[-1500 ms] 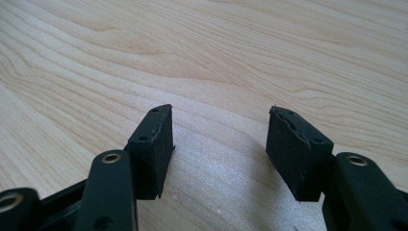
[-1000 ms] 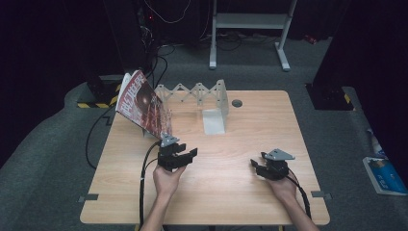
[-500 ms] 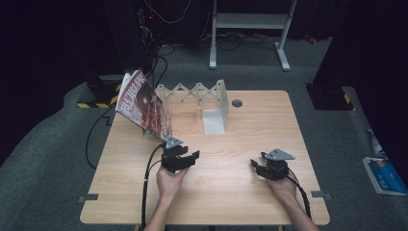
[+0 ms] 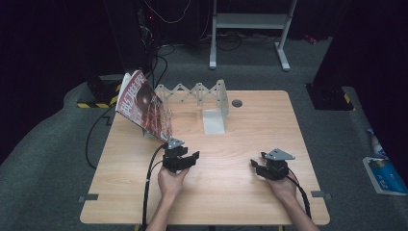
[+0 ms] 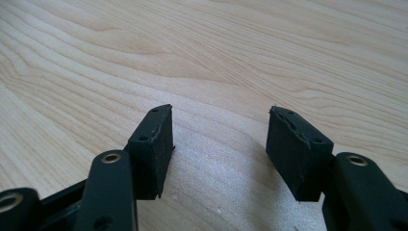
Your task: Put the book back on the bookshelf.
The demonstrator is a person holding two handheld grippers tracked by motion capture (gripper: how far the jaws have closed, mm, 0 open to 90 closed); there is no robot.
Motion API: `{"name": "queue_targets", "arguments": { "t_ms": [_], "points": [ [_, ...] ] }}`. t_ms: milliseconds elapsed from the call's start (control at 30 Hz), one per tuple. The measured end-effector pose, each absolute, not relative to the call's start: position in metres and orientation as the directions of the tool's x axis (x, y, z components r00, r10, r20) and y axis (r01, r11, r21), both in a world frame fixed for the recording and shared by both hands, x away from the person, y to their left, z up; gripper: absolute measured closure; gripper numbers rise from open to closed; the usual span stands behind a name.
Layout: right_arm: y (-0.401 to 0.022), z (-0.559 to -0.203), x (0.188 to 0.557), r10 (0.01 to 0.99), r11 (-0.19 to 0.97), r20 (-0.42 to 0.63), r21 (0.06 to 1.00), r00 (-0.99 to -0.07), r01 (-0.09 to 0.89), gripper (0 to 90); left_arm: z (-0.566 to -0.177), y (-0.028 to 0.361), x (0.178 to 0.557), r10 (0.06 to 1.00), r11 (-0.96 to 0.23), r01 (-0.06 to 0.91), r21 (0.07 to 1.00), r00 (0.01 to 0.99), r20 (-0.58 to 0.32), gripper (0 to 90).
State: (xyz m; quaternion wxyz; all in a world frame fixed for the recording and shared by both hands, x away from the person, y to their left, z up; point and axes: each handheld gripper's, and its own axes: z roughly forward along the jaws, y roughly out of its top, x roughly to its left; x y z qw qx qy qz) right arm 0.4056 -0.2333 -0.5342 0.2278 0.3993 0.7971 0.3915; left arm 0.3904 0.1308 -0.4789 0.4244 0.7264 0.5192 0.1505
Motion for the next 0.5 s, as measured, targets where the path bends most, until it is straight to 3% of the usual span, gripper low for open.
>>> {"name": "queue_targets", "arguments": {
  "t_ms": [500],
  "points": [
    [-0.233,-0.534,0.406,0.814,0.376,-0.052,0.806,-0.578,0.457,42.7,-0.495,0.124,0.4,0.891,-0.11,0.634,0.766,0.404,-0.206,44.7]
  ]
}}
